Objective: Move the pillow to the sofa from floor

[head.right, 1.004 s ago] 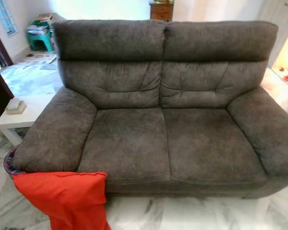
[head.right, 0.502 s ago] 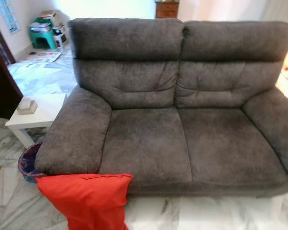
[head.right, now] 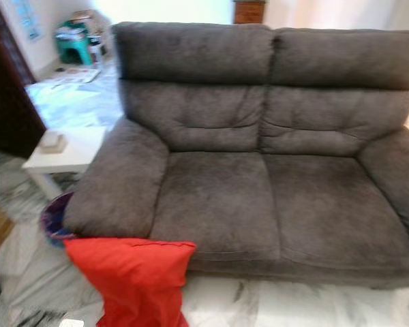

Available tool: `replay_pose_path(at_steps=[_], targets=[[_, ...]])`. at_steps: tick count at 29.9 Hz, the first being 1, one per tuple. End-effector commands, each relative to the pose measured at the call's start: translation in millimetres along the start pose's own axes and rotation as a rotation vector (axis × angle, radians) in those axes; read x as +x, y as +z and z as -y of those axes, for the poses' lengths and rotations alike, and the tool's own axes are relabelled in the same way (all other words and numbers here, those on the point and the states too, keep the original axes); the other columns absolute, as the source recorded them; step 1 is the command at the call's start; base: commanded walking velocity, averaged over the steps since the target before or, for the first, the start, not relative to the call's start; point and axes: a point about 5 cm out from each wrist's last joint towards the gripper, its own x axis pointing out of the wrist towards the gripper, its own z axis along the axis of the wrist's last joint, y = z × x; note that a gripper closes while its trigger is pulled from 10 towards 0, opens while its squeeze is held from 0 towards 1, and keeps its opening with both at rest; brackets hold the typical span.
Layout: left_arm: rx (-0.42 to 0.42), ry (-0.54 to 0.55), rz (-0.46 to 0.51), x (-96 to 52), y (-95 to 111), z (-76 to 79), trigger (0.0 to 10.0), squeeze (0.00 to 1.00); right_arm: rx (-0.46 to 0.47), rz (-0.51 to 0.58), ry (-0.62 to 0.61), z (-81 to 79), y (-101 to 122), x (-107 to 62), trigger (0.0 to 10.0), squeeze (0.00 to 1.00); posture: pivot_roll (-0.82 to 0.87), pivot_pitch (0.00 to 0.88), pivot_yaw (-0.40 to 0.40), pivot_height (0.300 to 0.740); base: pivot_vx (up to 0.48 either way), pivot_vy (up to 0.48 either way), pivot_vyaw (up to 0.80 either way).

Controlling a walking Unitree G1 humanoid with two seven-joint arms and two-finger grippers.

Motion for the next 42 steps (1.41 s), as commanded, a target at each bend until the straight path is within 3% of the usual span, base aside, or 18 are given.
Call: replay_pose_path(at_steps=[1, 8, 23, 42], targets=[[0.0, 0.004, -0.035, -1.0, -8.6, -0.1, 10.0, 0.0, -0.005, -0.029, 0.002, -0.3, -8.2, -1.9, 10.0, 0.0, 0.08, 0.062, 0.039, 0.74, 0.0, 0.0, 0.8], [0.002, -0.004, -0.038, -0.5, -10.2, 9.7, 10.0, 0.0, -0.006, -0.028, 0.01, -2.5, -8.5, -1.7, 10.0, 0.0, 0.08, 0.062, 0.04, 0.74, 0.0, 0.0, 0.8], [0.002, 0.003, -0.039, -0.6, -9.2, 4.7, 10.0, 0.0, 0.004, -0.028, 0.005, -2.9, -8.5, -1.5, 10.0, 0.0, 0.08, 0.062, 0.04, 0.74, 0.0, 0.0, 0.8], [0.026, 0.013, -0.028, -0.7, -7.5, 2.3, 10.0, 0.0, 0.056, 0.007, 0.006, -3.4, -1.2, 0.3, 10.0, 0.0, 0.08, 0.063, 0.041, 0.74, 0.057, 0.0, 0.0]])
